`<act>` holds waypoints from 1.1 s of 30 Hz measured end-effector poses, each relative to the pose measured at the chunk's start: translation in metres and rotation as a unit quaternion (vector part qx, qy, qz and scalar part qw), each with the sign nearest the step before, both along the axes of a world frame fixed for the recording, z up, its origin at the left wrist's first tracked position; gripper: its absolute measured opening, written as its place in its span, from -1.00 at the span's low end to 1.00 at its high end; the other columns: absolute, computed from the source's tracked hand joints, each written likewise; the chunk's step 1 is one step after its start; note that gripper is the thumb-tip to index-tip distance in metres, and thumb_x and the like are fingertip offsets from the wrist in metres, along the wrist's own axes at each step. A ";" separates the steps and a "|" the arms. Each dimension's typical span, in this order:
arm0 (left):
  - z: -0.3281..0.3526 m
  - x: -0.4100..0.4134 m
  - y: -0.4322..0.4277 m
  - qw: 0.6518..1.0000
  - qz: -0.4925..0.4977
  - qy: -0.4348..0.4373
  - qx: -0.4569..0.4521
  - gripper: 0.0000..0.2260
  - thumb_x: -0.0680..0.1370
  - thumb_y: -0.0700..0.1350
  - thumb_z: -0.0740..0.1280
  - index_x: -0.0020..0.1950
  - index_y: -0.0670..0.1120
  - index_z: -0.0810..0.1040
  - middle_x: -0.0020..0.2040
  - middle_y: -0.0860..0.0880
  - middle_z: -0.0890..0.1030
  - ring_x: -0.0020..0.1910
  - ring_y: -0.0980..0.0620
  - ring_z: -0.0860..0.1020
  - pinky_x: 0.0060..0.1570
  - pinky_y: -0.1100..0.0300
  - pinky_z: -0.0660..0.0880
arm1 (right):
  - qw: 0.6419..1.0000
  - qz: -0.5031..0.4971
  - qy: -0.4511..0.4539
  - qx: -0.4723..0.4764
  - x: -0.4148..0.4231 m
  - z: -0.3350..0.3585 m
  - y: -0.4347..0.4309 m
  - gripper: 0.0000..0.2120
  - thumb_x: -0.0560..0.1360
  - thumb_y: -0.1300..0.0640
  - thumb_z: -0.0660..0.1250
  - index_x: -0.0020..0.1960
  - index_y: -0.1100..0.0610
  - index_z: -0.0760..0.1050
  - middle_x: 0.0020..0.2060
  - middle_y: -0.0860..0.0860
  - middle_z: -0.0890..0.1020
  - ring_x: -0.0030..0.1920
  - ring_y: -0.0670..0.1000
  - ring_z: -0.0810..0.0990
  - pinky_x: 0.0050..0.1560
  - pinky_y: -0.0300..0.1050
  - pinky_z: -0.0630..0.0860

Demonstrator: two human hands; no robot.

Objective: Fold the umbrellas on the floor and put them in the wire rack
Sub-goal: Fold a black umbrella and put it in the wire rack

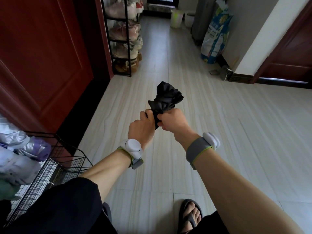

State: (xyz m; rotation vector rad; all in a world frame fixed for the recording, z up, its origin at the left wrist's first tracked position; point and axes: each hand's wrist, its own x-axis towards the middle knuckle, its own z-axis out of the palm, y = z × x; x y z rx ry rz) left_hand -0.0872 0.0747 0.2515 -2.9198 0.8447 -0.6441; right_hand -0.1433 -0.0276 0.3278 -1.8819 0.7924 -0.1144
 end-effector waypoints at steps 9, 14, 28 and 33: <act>0.027 0.018 0.000 0.803 -0.003 0.481 -0.350 -0.57 0.55 -0.01 0.39 0.26 -0.09 0.23 0.06 -0.06 0.57 -0.01 -0.14 0.61 -0.01 -0.03 0.57 | 0.989 -0.028 -0.078 0.120 -0.009 0.016 -0.022 -0.74 0.63 -0.06 0.30 -0.10 0.02 0.68 0.00 -0.10 0.74 -0.09 -0.02 0.57 -0.14 -0.16 0.42; 0.042 0.046 0.007 0.526 -0.002 0.588 -0.615 -0.43 0.38 -0.03 0.54 0.23 -0.32 0.46 -0.10 -0.34 0.61 -0.32 -0.20 0.62 -0.31 -0.06 0.62 | 0.997 0.070 0.038 0.024 -0.011 -0.011 -0.019 -0.52 0.59 -0.30 0.25 0.15 0.10 0.59 0.10 0.02 0.70 0.00 -0.01 0.64 0.01 -0.08 0.54; 0.042 0.097 0.079 0.295 0.093 0.486 -0.817 -0.60 0.47 0.25 0.43 0.06 -0.05 0.57 -0.12 -0.01 0.60 -0.08 -0.05 0.64 0.10 0.04 0.60 | 0.920 0.214 0.076 -0.320 -0.008 -0.029 -0.006 -0.69 0.60 -0.22 0.24 -0.14 -0.05 0.61 -0.33 -0.07 0.59 -0.24 0.03 0.58 -0.23 -0.10 0.49; 0.029 0.110 0.106 0.330 0.180 0.423 -0.825 -0.85 0.41 0.03 0.42 -0.19 -0.04 0.57 -0.05 -0.06 0.62 -0.12 -0.07 0.64 -0.17 0.11 0.58 | 0.856 0.163 0.066 -0.487 -0.005 -0.034 -0.012 -0.66 0.58 -0.29 0.22 0.05 -0.11 0.64 0.02 -0.11 0.61 0.25 0.05 0.46 0.31 0.08 0.21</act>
